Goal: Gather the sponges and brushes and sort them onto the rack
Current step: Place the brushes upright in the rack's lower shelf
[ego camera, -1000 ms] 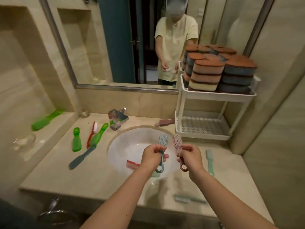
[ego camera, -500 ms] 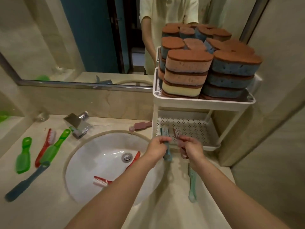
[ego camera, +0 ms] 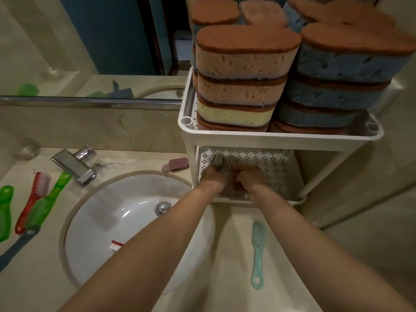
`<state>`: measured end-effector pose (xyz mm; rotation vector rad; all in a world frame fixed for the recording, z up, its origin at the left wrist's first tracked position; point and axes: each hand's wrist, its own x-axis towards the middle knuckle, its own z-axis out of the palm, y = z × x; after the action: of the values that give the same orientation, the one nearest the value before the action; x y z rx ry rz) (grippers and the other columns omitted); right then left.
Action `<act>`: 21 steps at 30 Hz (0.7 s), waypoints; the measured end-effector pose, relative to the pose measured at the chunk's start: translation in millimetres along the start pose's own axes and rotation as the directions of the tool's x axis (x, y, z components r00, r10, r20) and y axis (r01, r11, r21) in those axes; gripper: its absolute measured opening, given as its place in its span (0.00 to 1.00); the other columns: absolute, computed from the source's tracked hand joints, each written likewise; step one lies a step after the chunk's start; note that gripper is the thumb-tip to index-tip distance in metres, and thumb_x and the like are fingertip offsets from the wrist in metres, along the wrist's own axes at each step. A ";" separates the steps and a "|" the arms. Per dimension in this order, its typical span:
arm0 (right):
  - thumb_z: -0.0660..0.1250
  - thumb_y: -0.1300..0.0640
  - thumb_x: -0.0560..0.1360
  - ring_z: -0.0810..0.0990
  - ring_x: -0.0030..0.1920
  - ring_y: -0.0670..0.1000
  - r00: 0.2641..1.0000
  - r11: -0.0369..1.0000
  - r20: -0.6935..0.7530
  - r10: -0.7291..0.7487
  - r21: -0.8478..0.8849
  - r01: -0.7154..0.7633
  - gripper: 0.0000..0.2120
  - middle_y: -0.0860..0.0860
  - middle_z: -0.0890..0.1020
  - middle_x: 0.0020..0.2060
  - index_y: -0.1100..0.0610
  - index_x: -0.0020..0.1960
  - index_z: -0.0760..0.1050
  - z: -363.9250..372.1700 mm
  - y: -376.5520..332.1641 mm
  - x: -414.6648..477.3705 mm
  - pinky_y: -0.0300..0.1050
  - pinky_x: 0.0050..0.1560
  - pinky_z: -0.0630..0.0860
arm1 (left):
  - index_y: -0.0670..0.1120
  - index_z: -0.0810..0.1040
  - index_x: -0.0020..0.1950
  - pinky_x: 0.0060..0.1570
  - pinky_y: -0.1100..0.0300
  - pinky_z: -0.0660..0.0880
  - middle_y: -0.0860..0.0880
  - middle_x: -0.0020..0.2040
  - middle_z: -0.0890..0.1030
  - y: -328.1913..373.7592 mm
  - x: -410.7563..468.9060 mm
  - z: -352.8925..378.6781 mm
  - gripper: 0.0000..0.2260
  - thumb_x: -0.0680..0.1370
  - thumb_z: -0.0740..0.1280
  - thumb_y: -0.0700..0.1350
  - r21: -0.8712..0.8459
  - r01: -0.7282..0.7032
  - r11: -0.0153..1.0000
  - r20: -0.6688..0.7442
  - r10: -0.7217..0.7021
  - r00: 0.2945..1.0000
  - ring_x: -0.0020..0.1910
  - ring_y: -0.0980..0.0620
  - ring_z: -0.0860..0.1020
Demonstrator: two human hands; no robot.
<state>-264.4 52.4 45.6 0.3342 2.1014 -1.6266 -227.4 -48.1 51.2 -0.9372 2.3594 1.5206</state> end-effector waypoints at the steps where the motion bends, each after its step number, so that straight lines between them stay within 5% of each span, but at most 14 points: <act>1: 0.59 0.73 0.74 0.80 0.41 0.57 1.000 1.000 0.023 0.001 -0.019 -0.001 0.19 0.61 0.83 0.49 0.61 0.57 0.81 0.8 2.9 4.8 0.44 0.35 0.78 | 0.45 0.77 0.63 0.59 0.53 0.75 0.43 0.60 0.79 -1.3 1.9 -0.8 0.16 0.80 0.61 0.51 0.049 0.004 0.999 0.003 -0.004 1.000 0.58 0.42 0.77; 4: 0.62 0.70 0.73 0.81 0.45 0.56 1.000 0.993 0.021 -0.008 -0.114 0.010 0.13 0.59 0.84 0.48 0.60 0.50 0.83 3.1 9.8 14.4 0.43 0.39 0.77 | 0.43 0.70 0.70 0.66 0.51 0.70 0.43 0.69 0.71 -5.2 1.9 -0.1 0.18 0.81 0.58 0.45 0.133 -0.067 0.989 -0.005 0.068 0.998 0.67 0.42 0.71; 7: 0.63 0.67 0.74 0.80 0.44 0.52 0.993 0.981 -0.050 -0.103 -0.170 0.093 0.11 0.54 0.83 0.45 0.56 0.44 0.82 6.4 9.3 14.2 0.34 0.38 0.74 | 0.41 0.72 0.67 0.58 0.61 0.72 0.42 0.63 0.76 -7.7 -4.7 2.8 0.14 0.82 0.56 0.39 0.053 -0.254 0.966 0.042 0.252 0.967 0.63 0.44 0.74; 10: 0.60 0.66 0.73 0.81 0.48 0.51 0.987 0.979 -0.038 -0.155 -0.140 0.149 0.15 0.52 0.84 0.47 0.56 0.48 0.84 8.5 8.4 12.7 0.39 0.49 0.77 | 0.41 0.67 0.69 0.59 0.58 0.73 0.41 0.61 0.77 -10.7 -5.5 4.3 0.16 0.82 0.54 0.37 0.048 -0.307 0.951 0.168 0.295 0.941 0.60 0.44 0.76; 12: 0.59 0.66 0.74 0.83 0.45 0.51 0.995 0.995 0.014 -0.096 -0.029 0.097 0.16 0.51 0.85 0.42 0.52 0.43 0.83 10.1 9.3 12.6 0.41 0.48 0.80 | 0.41 0.64 0.71 0.60 0.53 0.74 0.39 0.60 0.77 -13.7 -2.1 5.7 0.18 0.81 0.56 0.35 0.091 -0.278 0.956 0.219 0.253 0.942 0.60 0.42 0.76; 16: 0.59 0.61 0.80 0.81 0.27 0.42 0.997 0.992 0.076 -0.031 0.125 0.022 0.14 0.46 0.81 0.25 0.55 0.39 0.78 15.8 8.3 12.5 0.30 0.25 0.72 | 0.43 0.65 0.71 0.64 0.52 0.72 0.41 0.64 0.75 -16.0 -1.6 8.6 0.25 0.74 0.58 0.30 0.057 -0.185 0.981 0.185 0.171 0.968 0.65 0.43 0.73; 21: 0.57 0.57 0.82 0.79 0.35 0.47 0.981 0.997 0.185 -0.051 0.062 0.040 0.14 0.52 0.80 0.32 0.56 0.41 0.77 22.2 2.6 14.5 0.34 0.30 0.73 | 0.46 0.62 0.72 0.63 0.57 0.66 0.43 0.70 0.67 -18.2 0.4 5.4 0.26 0.74 0.59 0.36 0.095 -0.095 0.991 0.085 0.087 0.993 0.71 0.43 0.63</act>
<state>-271.1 30.5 31.8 0.1459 1.9383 -1.6782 -217.9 -48.6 34.8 -0.7416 2.4252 1.4299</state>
